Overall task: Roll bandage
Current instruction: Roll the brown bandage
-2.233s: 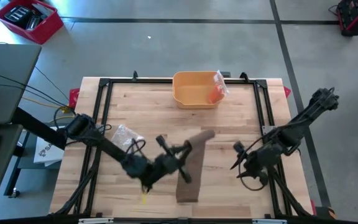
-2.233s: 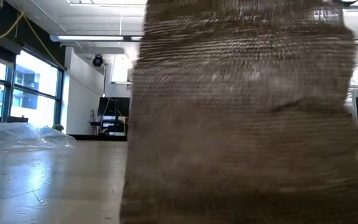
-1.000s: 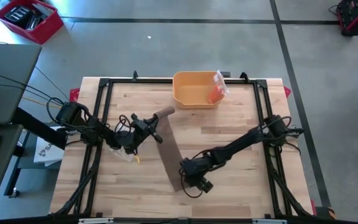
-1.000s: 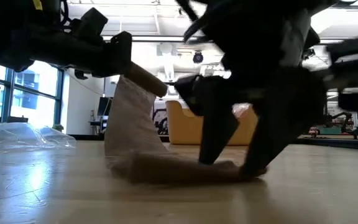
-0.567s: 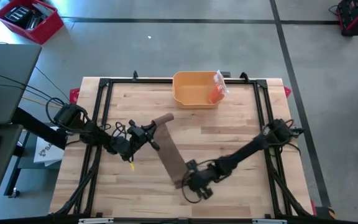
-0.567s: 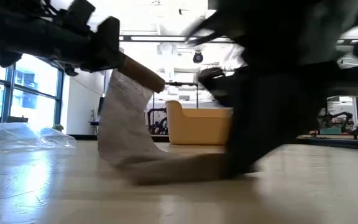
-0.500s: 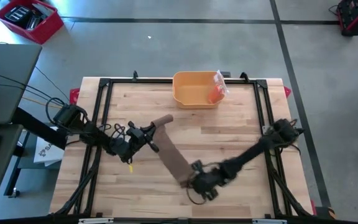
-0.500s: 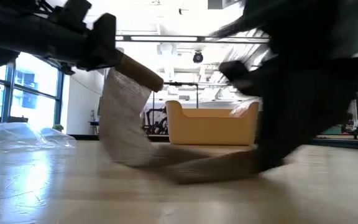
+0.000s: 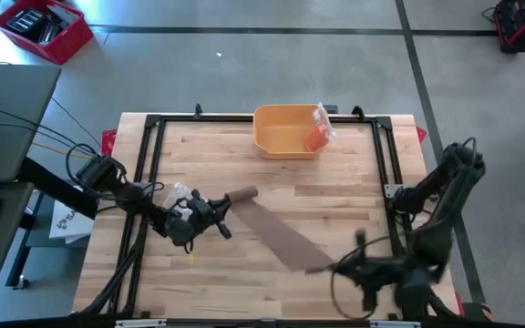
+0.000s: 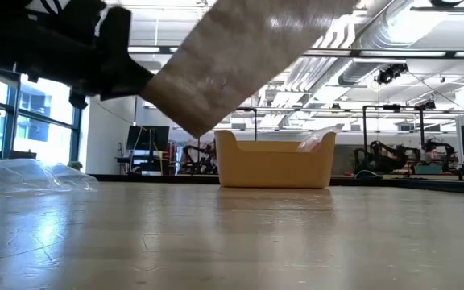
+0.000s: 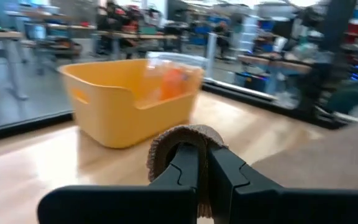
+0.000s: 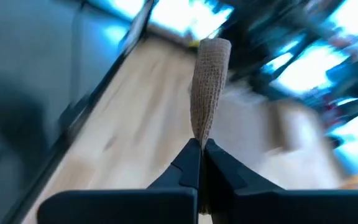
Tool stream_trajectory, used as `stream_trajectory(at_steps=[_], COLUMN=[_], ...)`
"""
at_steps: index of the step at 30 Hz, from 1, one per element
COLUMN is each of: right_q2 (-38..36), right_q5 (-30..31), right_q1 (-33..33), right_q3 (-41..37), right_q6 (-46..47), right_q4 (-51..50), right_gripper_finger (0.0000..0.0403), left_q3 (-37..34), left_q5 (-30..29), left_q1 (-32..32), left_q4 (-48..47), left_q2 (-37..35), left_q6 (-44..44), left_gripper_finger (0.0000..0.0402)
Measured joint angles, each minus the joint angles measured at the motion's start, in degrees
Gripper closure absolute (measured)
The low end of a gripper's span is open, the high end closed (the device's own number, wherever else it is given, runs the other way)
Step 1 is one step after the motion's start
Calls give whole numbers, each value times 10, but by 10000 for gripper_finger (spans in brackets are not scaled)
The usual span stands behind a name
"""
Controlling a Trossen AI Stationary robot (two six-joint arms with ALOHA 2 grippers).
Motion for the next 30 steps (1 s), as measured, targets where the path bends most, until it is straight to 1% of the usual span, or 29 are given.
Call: stream_trajectory(at_steps=[3,5,7,10,13,18,19,22,24,26,28,30], right_q2=[-45,-69,-90,-117,-133,-154,-156,-159,-160,-158,-151,-137], right_q5=[88,127,140,140,128,117,116,103,77,31,-20,-65], right_q1=[8,-5,-31,-89,-150,-257,-276,-334,-371,-413,-459,-503], right_q3=[21,31,43,55,65,73,73,73,73,73,73,73], right_q6=[-50,-86,-124,-167,-202,-240,-249,-264,-251,-231,-204,-179], right_q4=[1,4,6,19,23,23,20,-4,-29,-61,-96,-136], right_gripper_finger=[402,402,402,403,403,403,403,403,403,403,403,403], left_q3=[16,31,54,100,155,228,238,255,259,264,265,265], left_q5=[21,43,63,90,121,176,183,176,169,183,219,268], left_q1=[-26,-43,-55,-67,-69,-68,-68,-73,-80,-86,-92,-94], left_q4=[-28,-55,-94,-158,-197,-196,-196,-197,-195,-187,-181,-175], left_q2=[0,0,5,23,56,95,98,100,96,96,96,96], left_q6=[-4,-24,-54,-100,-115,-70,-63,-39,-26,-19,-8,-21], left_gripper_finger=[401,401,401,401,401,401,401,401,401,401,401,401])
